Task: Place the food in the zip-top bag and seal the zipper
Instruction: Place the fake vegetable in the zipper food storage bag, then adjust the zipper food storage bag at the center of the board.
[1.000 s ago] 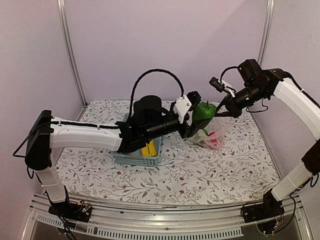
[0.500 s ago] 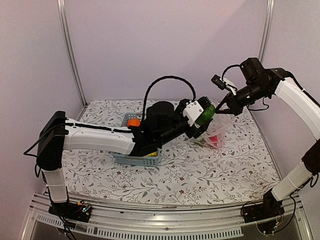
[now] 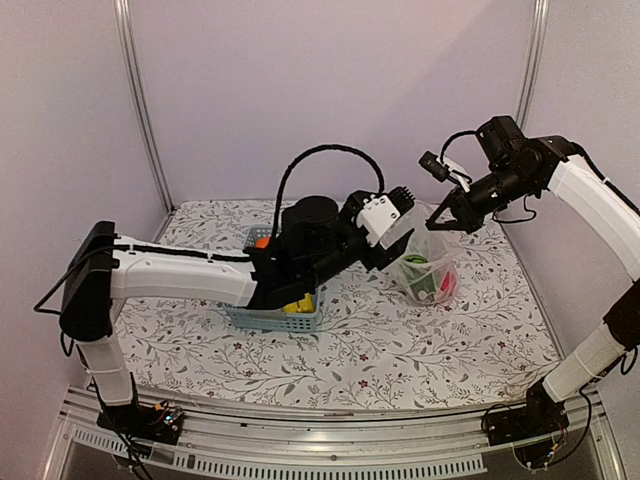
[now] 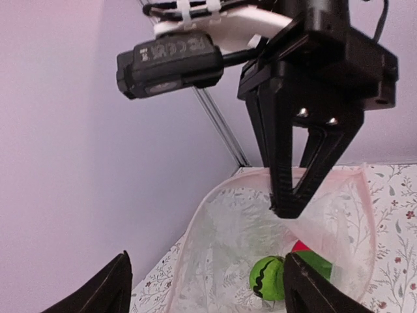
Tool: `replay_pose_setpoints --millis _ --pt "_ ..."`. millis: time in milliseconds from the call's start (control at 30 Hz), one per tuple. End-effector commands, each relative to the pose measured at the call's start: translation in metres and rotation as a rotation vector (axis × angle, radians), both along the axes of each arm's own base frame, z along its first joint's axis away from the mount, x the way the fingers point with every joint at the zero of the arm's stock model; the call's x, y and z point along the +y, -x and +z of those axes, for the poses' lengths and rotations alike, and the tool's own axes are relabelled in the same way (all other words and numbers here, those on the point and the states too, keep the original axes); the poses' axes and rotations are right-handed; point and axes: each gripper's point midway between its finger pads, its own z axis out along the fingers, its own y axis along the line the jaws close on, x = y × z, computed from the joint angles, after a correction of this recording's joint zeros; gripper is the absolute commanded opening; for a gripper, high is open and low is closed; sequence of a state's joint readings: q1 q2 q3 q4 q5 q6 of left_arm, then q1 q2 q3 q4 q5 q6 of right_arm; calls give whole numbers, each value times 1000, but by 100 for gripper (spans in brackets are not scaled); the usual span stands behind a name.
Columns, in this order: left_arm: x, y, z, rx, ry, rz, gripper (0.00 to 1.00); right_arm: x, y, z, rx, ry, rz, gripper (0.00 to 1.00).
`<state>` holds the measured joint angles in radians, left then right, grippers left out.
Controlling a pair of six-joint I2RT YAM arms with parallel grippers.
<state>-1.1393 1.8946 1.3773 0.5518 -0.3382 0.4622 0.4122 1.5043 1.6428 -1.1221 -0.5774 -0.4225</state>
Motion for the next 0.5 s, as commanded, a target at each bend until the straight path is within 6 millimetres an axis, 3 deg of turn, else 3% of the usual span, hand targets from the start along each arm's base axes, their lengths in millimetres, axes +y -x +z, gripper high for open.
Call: replay_pose_setpoints --millis 0,100,200,333,467 --pt "-3 57 34 -5 -39 -234 77 -1 0 11 -27 -5 -12 0" --pt "-7 83 18 84 -125 -382 72 -2 2 12 -30 -7 -6 0" --pt "-11 98 -3 164 -240 -467 69 -1 8 15 -28 -19 15 0" --pt "-17 97 -40 250 -387 -477 66 0 11 15 -20 -26 31 0" --pt "-25 86 -62 283 -452 -438 63 0 15 14 -10 -28 35 0"
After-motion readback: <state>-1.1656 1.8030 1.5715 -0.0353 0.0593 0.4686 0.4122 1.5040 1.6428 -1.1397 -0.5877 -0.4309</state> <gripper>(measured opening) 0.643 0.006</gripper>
